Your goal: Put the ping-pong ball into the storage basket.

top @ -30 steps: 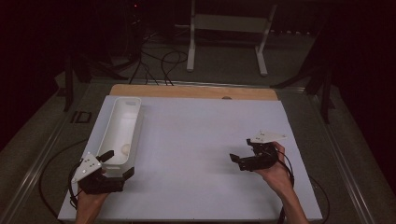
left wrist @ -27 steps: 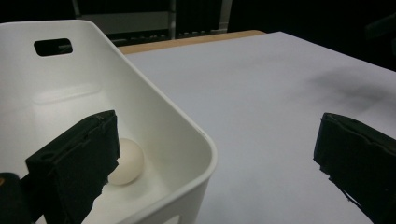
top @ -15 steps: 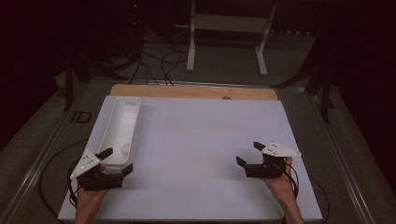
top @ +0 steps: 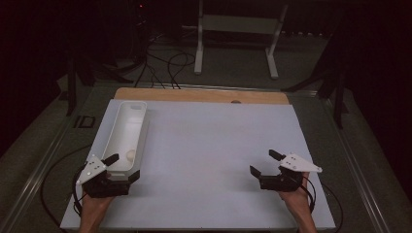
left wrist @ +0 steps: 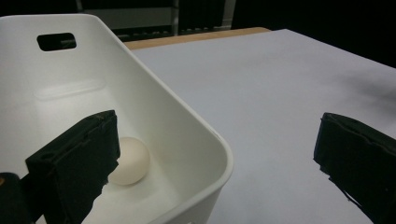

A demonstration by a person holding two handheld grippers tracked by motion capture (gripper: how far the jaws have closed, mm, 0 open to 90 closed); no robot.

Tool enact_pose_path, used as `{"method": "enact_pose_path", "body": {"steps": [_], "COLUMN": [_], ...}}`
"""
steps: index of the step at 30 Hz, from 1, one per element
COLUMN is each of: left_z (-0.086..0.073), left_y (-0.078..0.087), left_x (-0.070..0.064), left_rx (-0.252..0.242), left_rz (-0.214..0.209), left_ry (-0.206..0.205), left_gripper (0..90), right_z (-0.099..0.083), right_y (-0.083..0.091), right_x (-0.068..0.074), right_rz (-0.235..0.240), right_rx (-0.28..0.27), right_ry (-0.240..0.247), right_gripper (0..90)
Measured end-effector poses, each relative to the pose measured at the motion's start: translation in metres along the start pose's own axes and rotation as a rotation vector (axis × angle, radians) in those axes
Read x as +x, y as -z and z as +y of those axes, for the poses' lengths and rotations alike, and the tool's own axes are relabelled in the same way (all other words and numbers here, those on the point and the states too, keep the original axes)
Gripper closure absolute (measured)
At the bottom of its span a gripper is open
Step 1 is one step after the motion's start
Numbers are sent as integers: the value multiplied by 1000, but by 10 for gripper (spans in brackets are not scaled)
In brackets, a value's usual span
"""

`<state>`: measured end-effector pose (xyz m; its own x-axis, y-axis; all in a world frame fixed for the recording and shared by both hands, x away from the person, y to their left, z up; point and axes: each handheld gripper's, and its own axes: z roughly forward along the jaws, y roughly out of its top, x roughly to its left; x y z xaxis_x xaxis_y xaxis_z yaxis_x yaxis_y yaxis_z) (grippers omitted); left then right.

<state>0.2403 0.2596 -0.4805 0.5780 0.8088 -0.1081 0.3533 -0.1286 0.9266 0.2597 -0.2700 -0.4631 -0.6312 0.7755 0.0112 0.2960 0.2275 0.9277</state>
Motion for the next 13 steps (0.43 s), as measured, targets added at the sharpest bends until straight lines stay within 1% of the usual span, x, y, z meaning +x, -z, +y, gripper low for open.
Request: {"method": "enact_pose_path", "body": {"steps": [1, 2, 3, 6, 7, 13], "left_z": [0, 0, 0, 0, 0, 0], "left_y": [0, 0, 0, 0, 0, 0], "left_x": [0, 0, 0, 0, -1, -2], "left_rx": [-2, -2, -4, -5, -3, 0], "left_rz": [4, 4, 10, 13, 16, 19], "left_ry": [3, 3, 2, 0, -3, -10], "left_gripper": [10, 10, 9, 9, 9, 9], "right_z": [-2, -2, -4, -6, -7, -9], "right_y": [2, 2, 3, 4, 6, 9], "right_x": [1, 1, 2, 2, 3, 2], "right_rz": [-15, -15, -32, -42, -53, -61], "right_rx": [-17, -17, -31, -40, -46, -52], "right_ry": [1, 1, 0, -1, -4, -10], "right_gripper": [75, 75, 75, 75, 75, 75]}}
